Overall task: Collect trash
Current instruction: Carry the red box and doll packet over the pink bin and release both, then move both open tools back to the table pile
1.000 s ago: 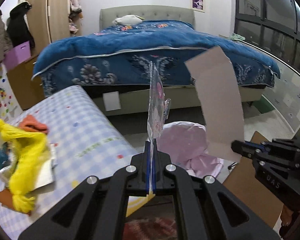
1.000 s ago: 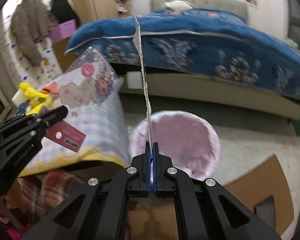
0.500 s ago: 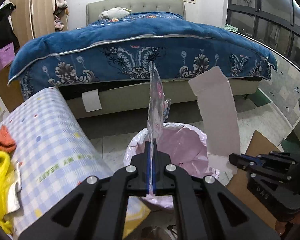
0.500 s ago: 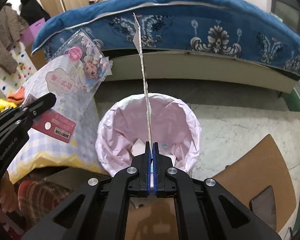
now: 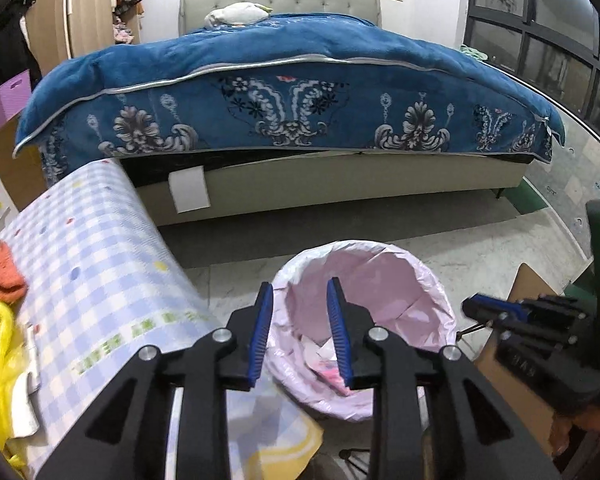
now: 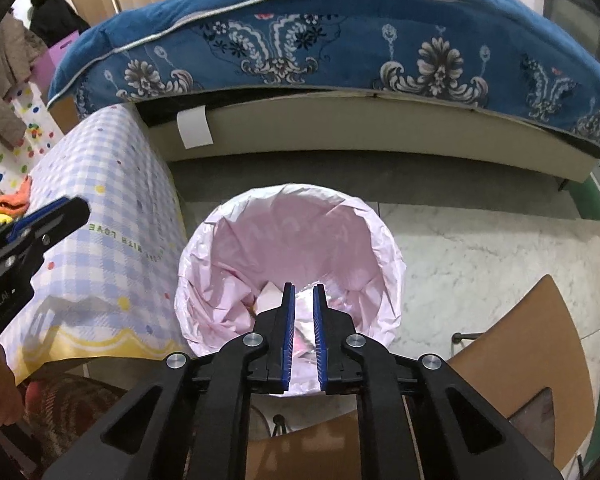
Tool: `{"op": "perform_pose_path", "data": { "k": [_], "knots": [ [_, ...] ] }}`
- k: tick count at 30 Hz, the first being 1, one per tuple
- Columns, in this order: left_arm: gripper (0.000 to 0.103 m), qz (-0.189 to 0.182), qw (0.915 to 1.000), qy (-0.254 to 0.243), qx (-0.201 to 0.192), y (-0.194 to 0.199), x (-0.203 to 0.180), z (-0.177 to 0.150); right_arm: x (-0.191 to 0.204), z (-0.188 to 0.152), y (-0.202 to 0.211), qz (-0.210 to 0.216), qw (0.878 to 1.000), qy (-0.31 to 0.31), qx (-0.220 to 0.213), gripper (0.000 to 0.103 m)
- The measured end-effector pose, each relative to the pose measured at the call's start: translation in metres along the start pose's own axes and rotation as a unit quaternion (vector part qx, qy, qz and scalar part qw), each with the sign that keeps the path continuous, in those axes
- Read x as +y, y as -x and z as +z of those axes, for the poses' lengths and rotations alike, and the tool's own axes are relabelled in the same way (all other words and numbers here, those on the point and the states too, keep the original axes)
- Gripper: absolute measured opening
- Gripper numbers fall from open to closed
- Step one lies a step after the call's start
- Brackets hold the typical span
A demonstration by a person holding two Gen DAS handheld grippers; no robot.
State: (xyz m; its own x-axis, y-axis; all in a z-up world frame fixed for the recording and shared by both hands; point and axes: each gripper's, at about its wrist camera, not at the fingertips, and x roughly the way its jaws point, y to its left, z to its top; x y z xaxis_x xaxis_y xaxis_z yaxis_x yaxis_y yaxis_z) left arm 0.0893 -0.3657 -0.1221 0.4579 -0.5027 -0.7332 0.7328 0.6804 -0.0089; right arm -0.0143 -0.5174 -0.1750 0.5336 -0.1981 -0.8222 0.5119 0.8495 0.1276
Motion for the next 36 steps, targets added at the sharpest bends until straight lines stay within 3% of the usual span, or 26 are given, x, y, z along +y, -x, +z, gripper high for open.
{"op": "perform_pose_path", "data": {
  "k": [9,16,27,29,33,36],
  "knots": [
    [0.026,0.023,0.9993,0.028,-0.010,0.059,0.033,-0.027,0.028,-0.008,0.046,0.025,0.999,0.017,-0.035,0.010],
    [0.026,0.069,0.9957,0.058,-0.021,0.114,0.078,-0.055,0.091,-0.011,0.082,0.078,0.991,0.089,-0.066,0.010],
    [0.033,0.161,0.9739,0.157,-0.029,0.180,0.182,-0.112,0.206,-0.015,0.103,0.135,0.967,0.202,-0.076,0.013],
    [0.041,0.177,0.9691,0.169,-0.033,0.189,0.198,-0.120,0.227,-0.014,0.105,0.144,0.961,0.221,-0.077,0.019],
    [0.055,0.207,0.9576,0.196,-0.043,0.206,0.232,-0.132,0.258,-0.014,0.109,0.155,0.953,0.246,-0.086,0.044],
    [0.058,0.224,0.9499,0.213,-0.047,0.213,0.257,-0.135,0.279,-0.011,0.107,0.160,0.948,0.260,-0.089,0.045]
  ]
}}
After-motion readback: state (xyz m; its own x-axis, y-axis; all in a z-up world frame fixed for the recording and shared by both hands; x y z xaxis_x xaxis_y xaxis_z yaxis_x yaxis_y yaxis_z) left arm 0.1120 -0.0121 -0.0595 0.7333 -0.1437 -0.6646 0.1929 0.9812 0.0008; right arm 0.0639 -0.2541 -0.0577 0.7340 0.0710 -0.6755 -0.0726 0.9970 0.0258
